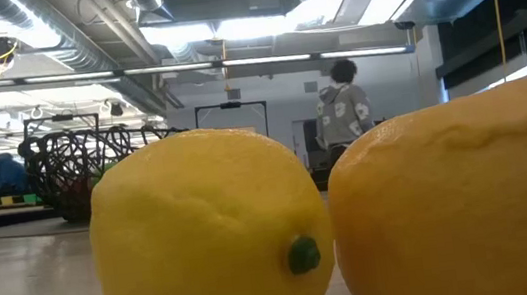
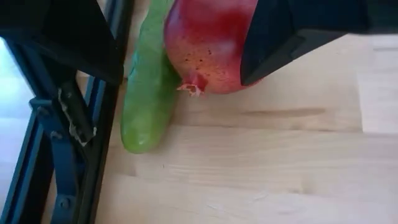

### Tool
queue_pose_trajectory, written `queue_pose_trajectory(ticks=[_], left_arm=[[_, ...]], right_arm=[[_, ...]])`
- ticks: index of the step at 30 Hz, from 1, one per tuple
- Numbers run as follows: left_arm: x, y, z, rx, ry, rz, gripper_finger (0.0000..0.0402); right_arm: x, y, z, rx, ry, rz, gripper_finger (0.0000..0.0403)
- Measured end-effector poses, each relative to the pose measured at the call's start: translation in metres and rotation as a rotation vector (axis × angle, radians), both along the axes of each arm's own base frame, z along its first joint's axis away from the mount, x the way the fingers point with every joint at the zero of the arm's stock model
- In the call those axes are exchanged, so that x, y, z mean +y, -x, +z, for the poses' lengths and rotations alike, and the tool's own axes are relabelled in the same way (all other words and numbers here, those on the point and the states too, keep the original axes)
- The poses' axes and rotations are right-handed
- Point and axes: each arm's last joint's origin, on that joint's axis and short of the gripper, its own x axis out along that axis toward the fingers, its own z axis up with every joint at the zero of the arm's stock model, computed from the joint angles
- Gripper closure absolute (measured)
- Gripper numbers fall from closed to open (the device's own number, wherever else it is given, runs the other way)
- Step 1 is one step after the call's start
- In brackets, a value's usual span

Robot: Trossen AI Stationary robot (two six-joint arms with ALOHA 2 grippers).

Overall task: Build produce basket
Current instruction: Put the red pomegranate into the black wire basket

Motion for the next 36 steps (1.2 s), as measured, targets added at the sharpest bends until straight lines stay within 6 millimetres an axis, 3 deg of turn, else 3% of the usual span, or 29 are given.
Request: queue_pose_trajectory(ticks=[10,14,29,36], left_arm=[[0.000,0.000,0.000,0.000,0.000,0.000,0.0309],[0.000,0.000,0.000,0.000,0.000,0.000,0.0309],[0.000,0.000,0.000,0.000,0.000,0.000,0.0309],[0.000,0.000,0.000,0.000,0.000,0.000,0.0309]], right_arm=[[-0.001,0.001,0.000,-0.011,0.044,-0.149,0.0086],[-0.004,0.003,-0.009,-0.003,0.069,-0.261,0.0086],[0.000,0.000,-0.035,-0.085,-0.045,-0.359,0.0086],[-0.002,0.000,-0.038,-0.109,-0.035,-0.360,0.0086]])
